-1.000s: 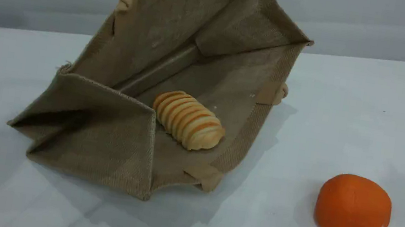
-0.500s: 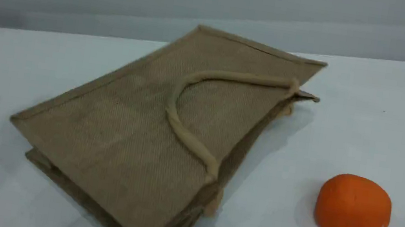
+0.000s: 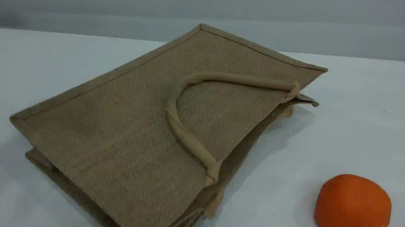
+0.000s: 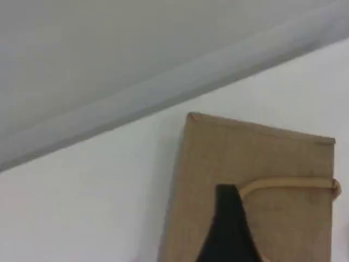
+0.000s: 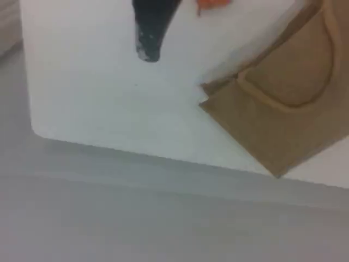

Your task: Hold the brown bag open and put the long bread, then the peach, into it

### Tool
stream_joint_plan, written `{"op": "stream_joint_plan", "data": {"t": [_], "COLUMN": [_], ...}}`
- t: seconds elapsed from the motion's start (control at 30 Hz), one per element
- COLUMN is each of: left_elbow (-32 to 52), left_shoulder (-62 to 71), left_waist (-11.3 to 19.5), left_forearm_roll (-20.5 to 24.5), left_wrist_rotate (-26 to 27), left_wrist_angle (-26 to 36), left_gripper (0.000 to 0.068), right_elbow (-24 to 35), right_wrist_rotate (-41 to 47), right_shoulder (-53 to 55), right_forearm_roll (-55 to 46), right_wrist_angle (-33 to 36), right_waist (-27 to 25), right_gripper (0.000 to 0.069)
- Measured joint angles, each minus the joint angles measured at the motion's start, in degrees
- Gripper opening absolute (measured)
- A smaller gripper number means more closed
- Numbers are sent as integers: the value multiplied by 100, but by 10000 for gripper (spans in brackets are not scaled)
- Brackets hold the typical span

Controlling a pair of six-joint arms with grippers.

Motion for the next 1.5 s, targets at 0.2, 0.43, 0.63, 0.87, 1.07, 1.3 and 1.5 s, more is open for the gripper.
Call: {"op": "stream_joint_plan", "data": {"t": [0.2, 0.43, 0.63, 0.87, 1.07, 1.3, 1.5], "left_elbow": [1005, 2687, 4169, 5615, 6656, 7597, 8268], "left_shoulder": [-1251, -2979, -4644, -6470, -7652, -8027, -8027], "left_waist": [0, 0, 0, 0, 0, 0, 0], "left_forearm_roll": [-5, -5, -5, 1, 13, 40, 40], "left_wrist_rotate": [16, 16, 16, 47, 48, 48, 48], "left_wrist_angle": [0, -6, -4, -5, -5, -28, -396], "left_gripper": [475, 475, 475, 475, 475, 475, 475], "right_elbow": [0, 135, 979, 2577, 3840, 4723, 5133], "right_wrist_rotate": [-37, -185, -246, -354, -829, -1177, -1201], "right_shoulder": [-930, -1971, -2815, -3851, -4550, -4745, -4740], "right_forearm_roll": [208, 478, 605, 860, 912, 1148, 1189], "right_wrist_angle": [57, 41, 48, 48, -346, -692, -778], "right_waist": [0, 0, 0, 0, 0, 0, 0], "right_gripper": [584, 584, 584, 584, 584, 584, 584]}}
